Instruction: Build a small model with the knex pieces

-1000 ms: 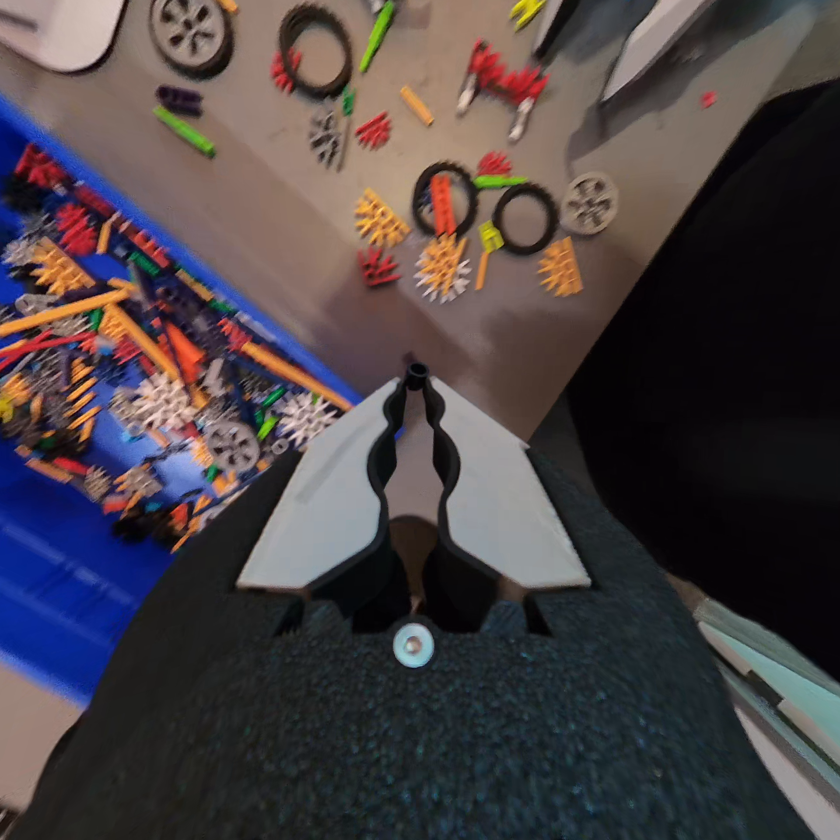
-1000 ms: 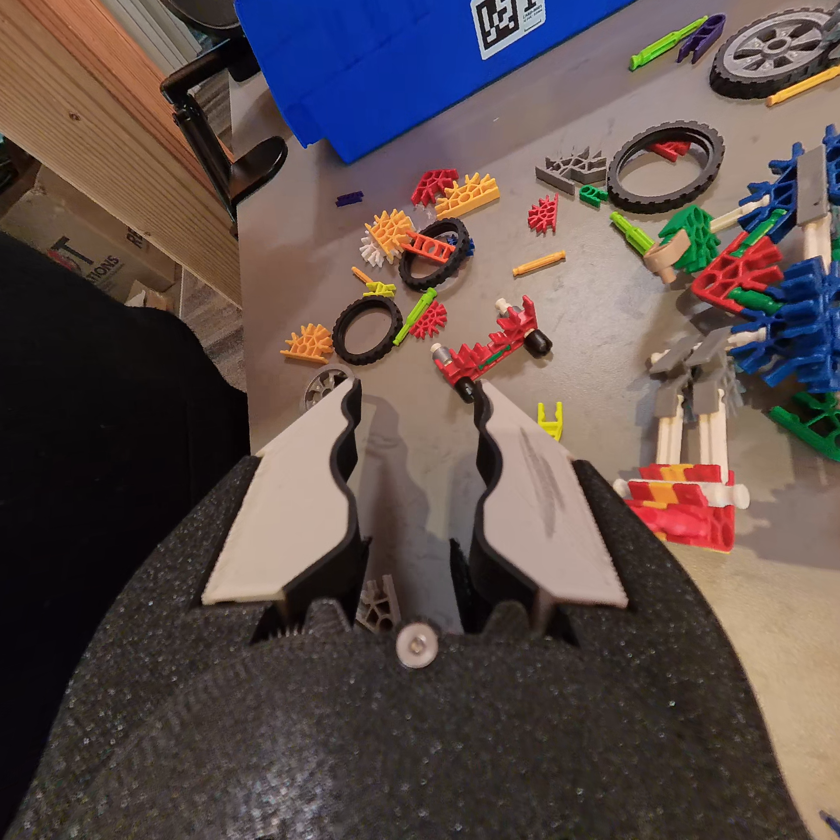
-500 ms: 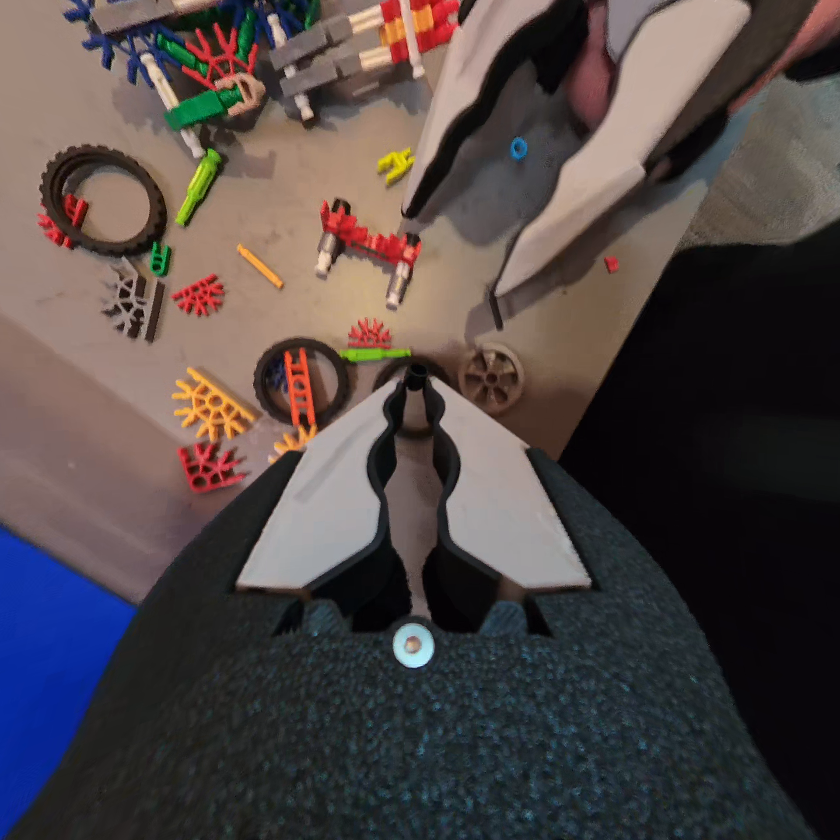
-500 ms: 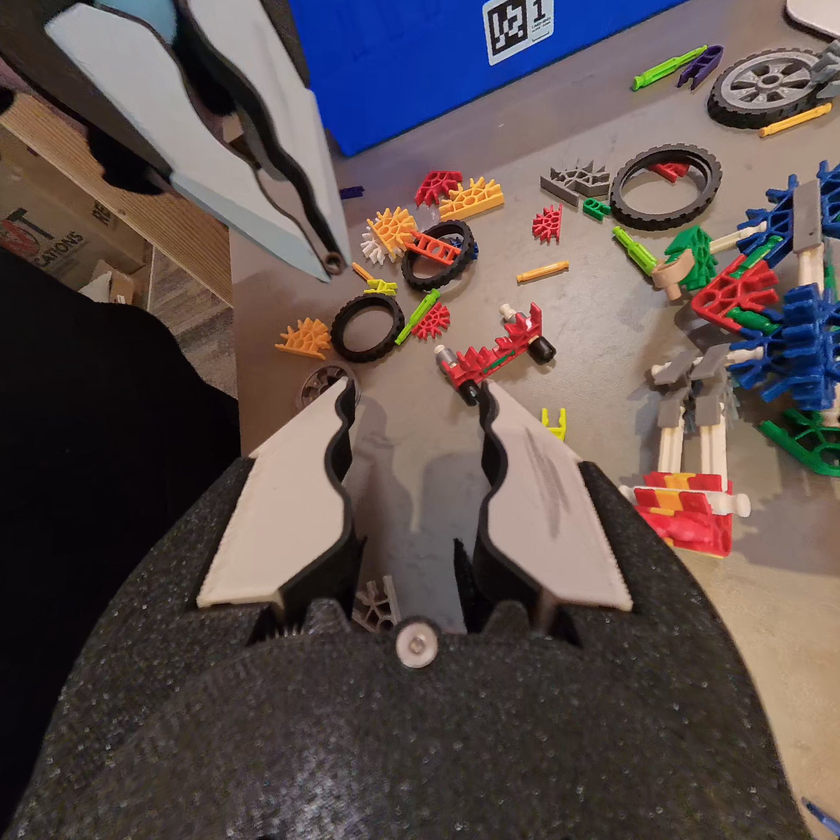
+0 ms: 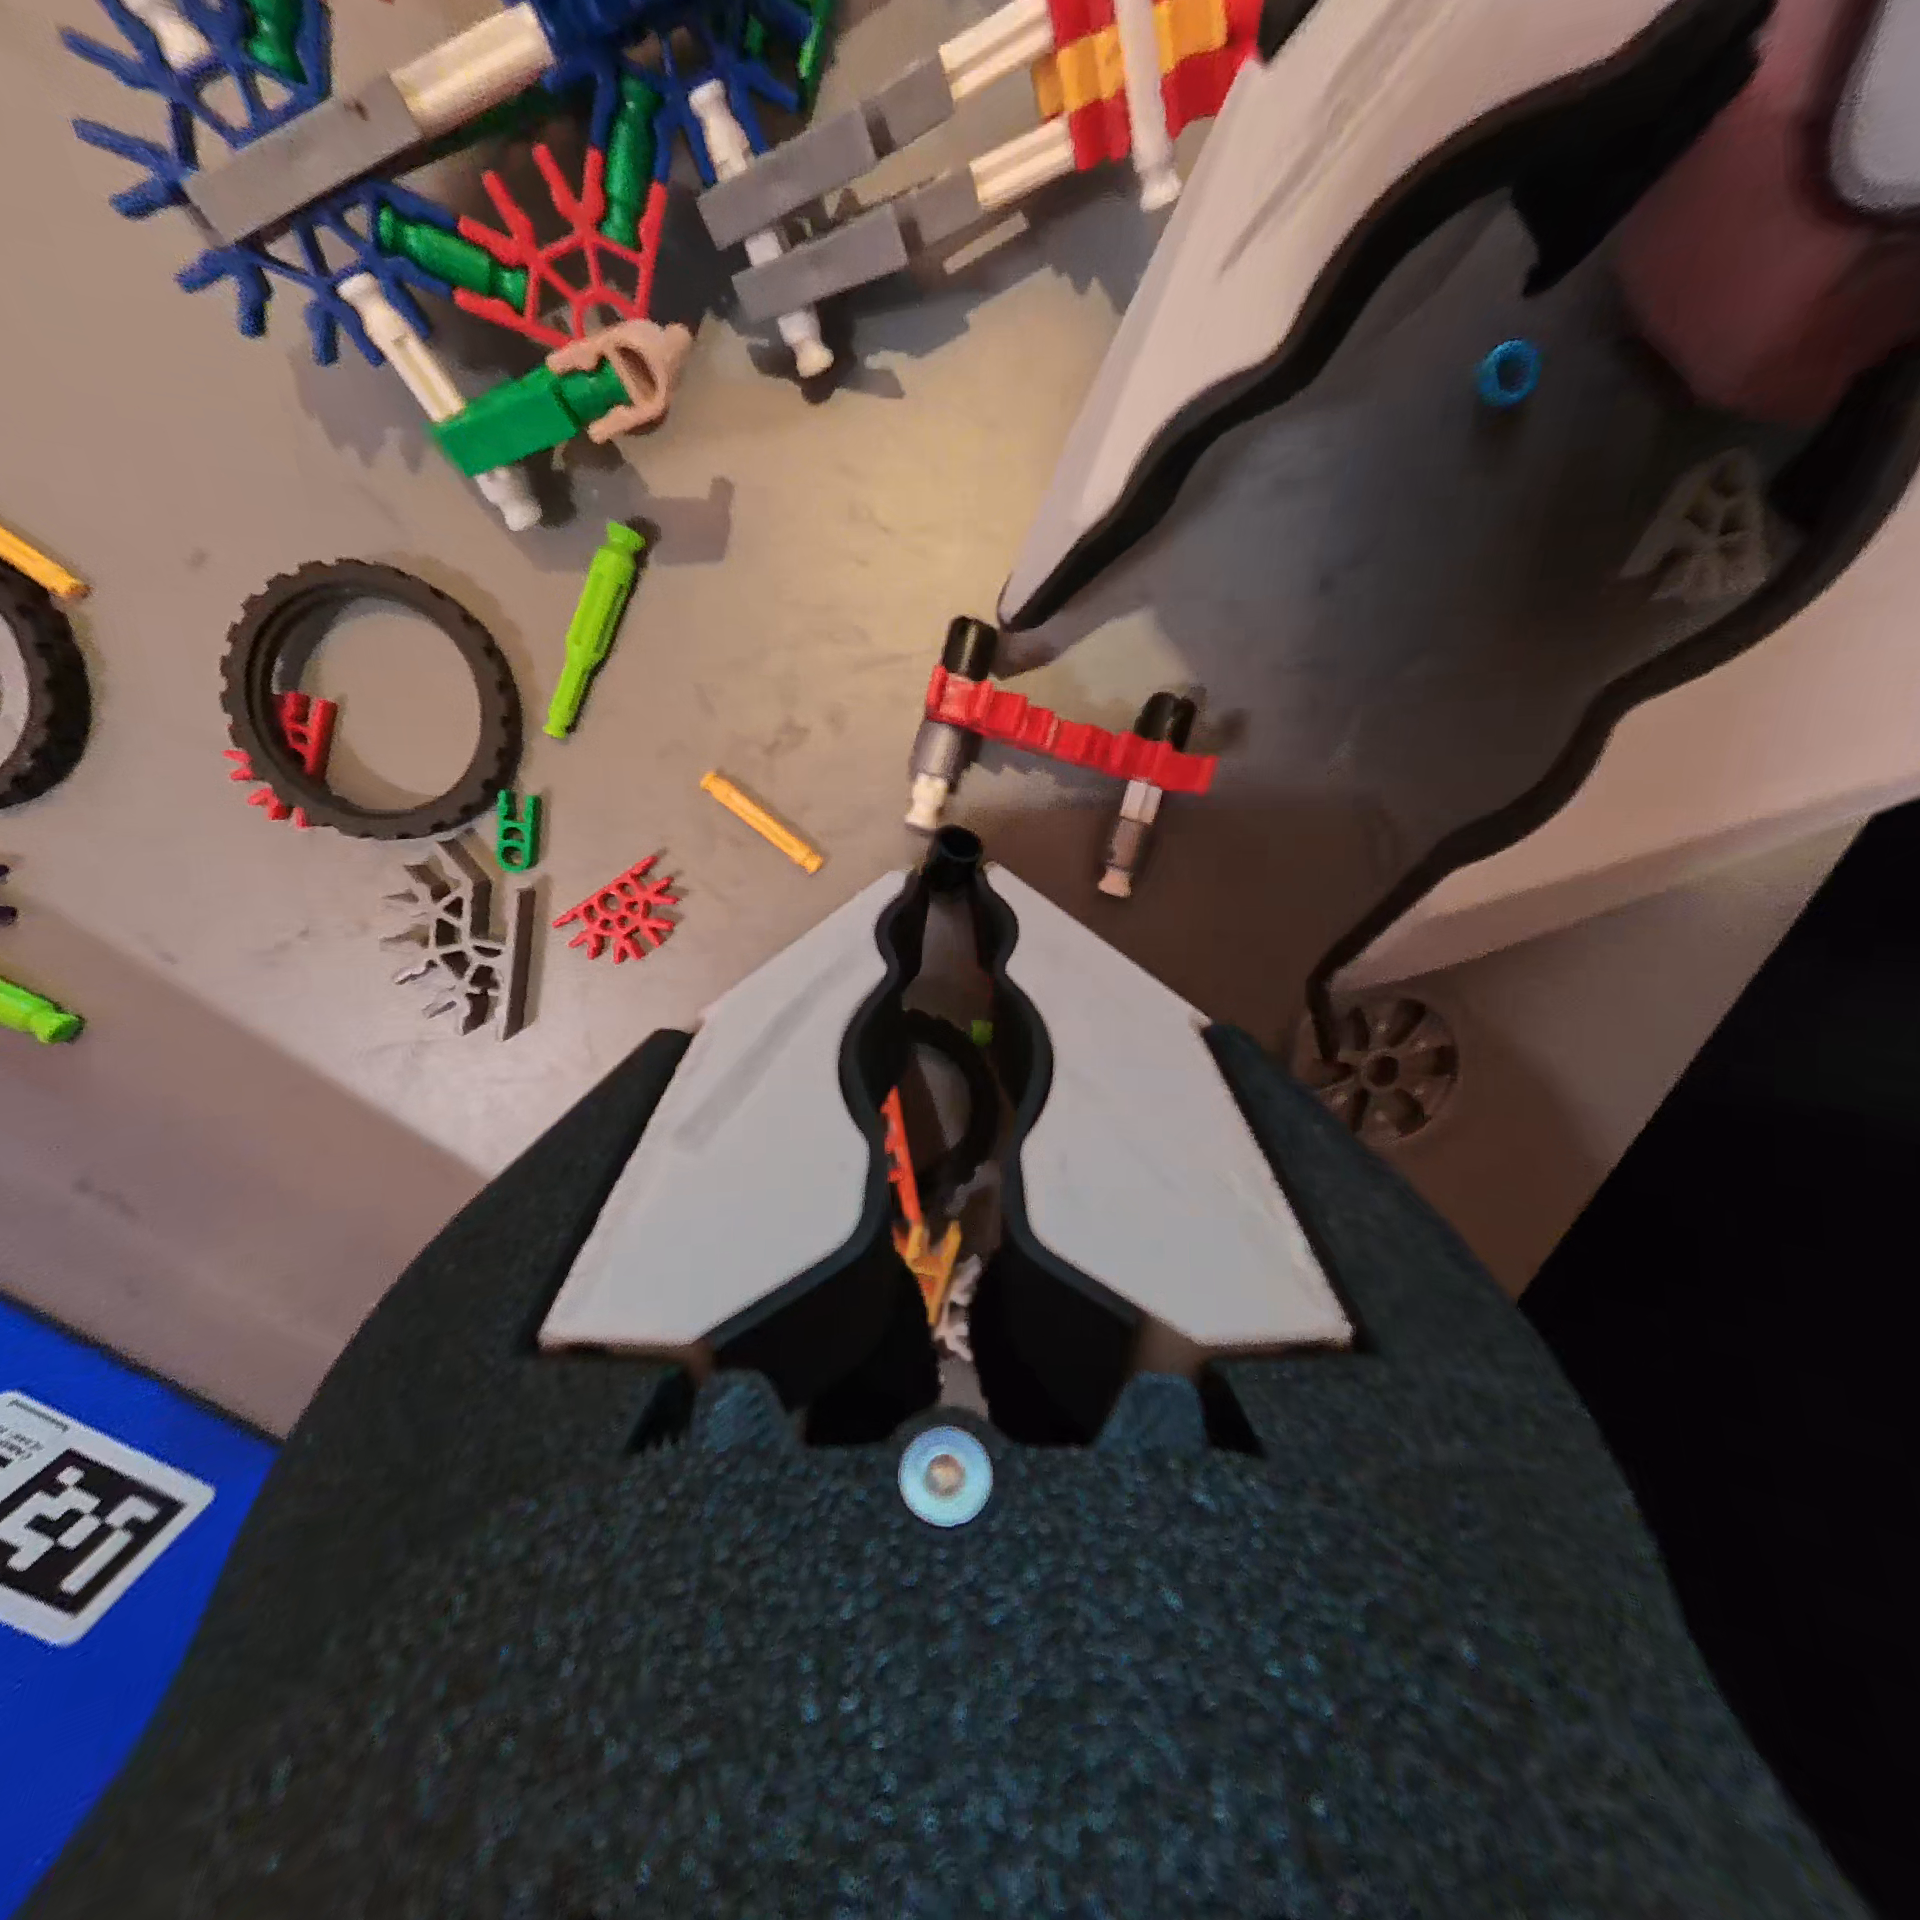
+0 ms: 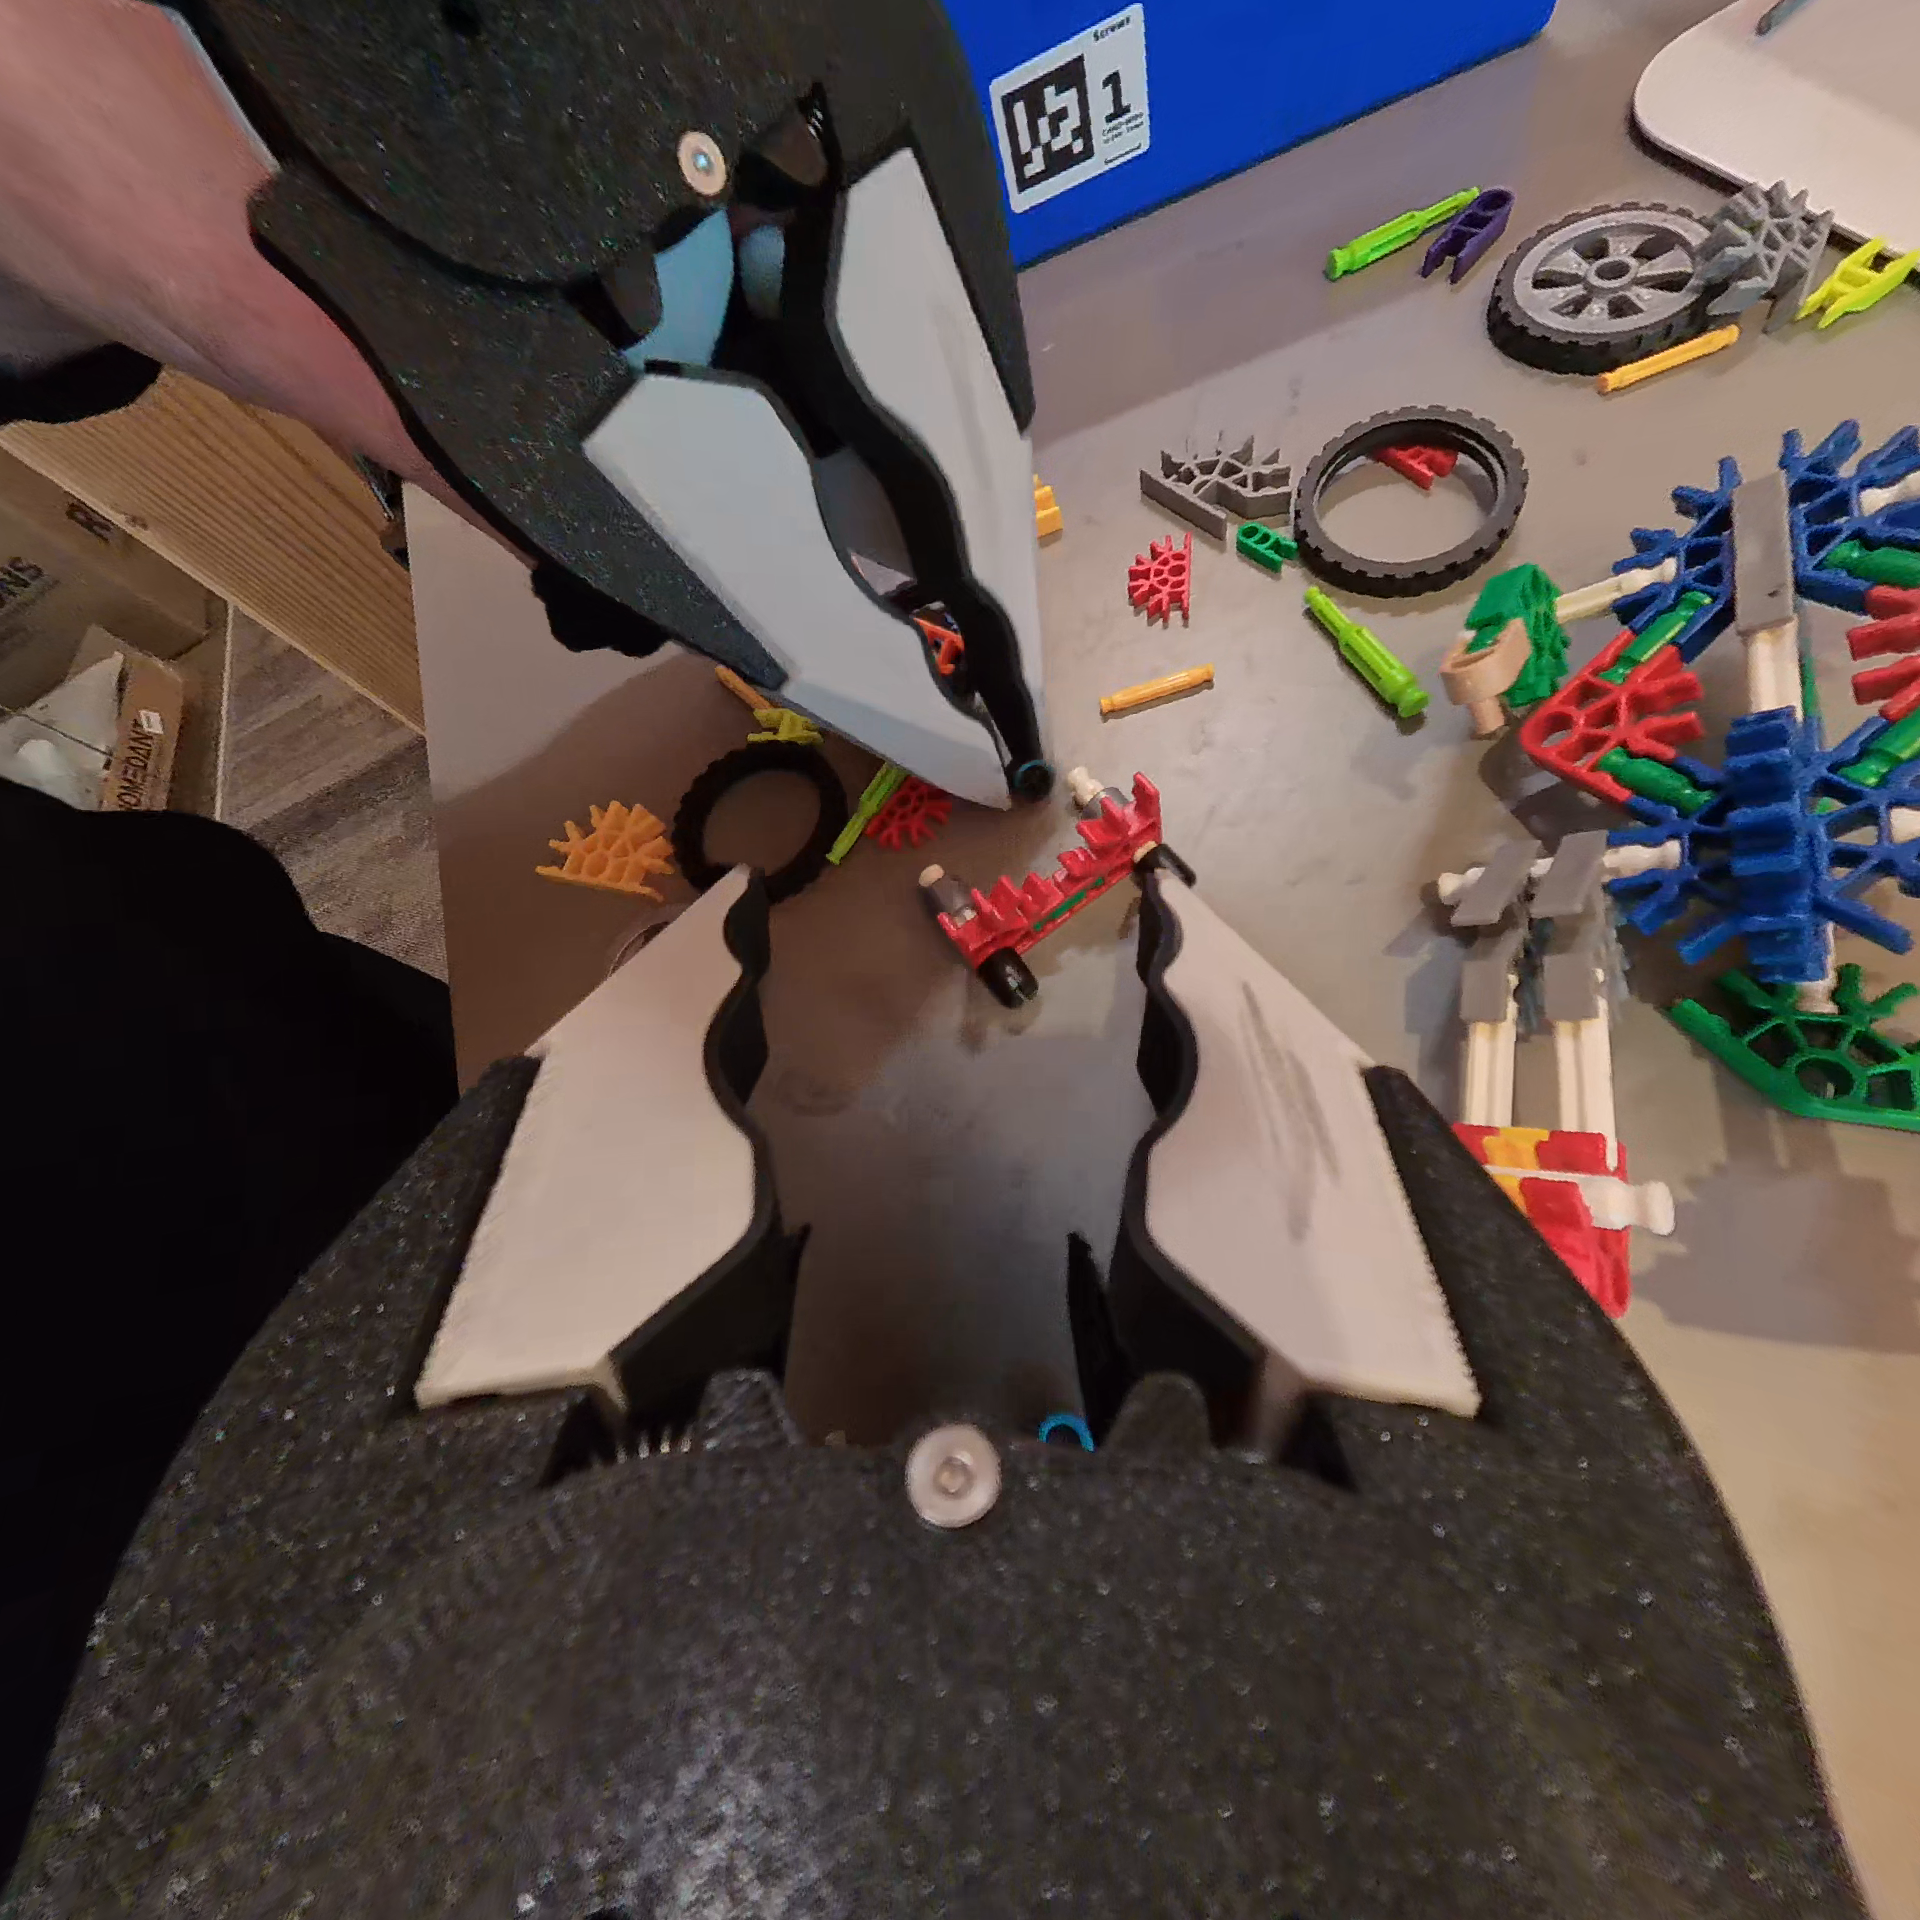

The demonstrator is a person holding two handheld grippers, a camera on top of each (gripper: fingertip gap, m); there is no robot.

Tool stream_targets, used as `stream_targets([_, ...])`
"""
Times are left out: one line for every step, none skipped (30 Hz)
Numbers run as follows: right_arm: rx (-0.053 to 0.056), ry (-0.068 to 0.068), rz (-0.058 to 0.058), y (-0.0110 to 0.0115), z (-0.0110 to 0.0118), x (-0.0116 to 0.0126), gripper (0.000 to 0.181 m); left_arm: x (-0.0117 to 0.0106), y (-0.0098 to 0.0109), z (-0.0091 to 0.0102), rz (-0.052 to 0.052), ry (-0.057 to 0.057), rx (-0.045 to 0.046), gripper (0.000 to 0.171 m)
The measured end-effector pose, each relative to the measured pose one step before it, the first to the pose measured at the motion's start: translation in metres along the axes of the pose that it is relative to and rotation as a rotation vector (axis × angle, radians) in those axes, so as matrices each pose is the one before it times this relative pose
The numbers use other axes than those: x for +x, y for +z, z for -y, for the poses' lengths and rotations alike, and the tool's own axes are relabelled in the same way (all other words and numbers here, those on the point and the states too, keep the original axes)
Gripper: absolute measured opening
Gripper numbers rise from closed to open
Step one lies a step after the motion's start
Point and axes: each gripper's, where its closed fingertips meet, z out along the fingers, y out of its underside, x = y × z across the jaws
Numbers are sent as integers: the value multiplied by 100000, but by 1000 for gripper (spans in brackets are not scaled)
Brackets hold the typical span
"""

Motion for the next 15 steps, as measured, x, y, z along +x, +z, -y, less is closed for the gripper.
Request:
stream_targets([-4,249,211,55,15,-6,71,-241,-2,-58,574,-623,-1183,7])
stream_targets([41,110,-19,61,38,6,71,-116,2,-45,110,634,-1072,6])
stream_targets([-9,43,-39,81,37,19,72,-194,-5,-27,554,-469,-957,7])
stream_targets([-112,7,-61,82,28,21,72,-121,19,47,495,194,-271,6])
stream_targets([-92,61,-190,84,35,45,73,-7,25,-7,131,708,-798,6])
stream_targets([-150,160,-155,80,22,57,74,-98,-3,-33,1022,1196,-1139,7])
stream_targets([-307,97,-10,67,-8,23,75,-102,-1,-51,1153,1275,-1103,7])
stream_targets([-65,79,-316,23,-19,62,75,89,9,-4,-61,845,-833,7])
stream_targets([222,229,-458,-3,9,61,75,39,8,-10,269,842,-1118,7])
stream_targets([67,209,-111,-14,-13,14,75,-72,17,-23,1105,1126,-1246,7])
stream_targets([-92,58,207,19,-31,-28,75,3,18,22,351,976,-892,7])
stream_targets([-351,129,272,33,-53,-31,75,141,-1,12,-733,824,-996,7])
stream_targets([-357,163,217,39,-57,-14,75,55,6,-35,-179,487,-1325,7])
stream_targets([-104,124,154,28,-20,-10,75,3,12,12,126,604,-871,8])
stream_targets([1,133,273,5,-12,-21,75,89,17,96,-515,142,136,9])
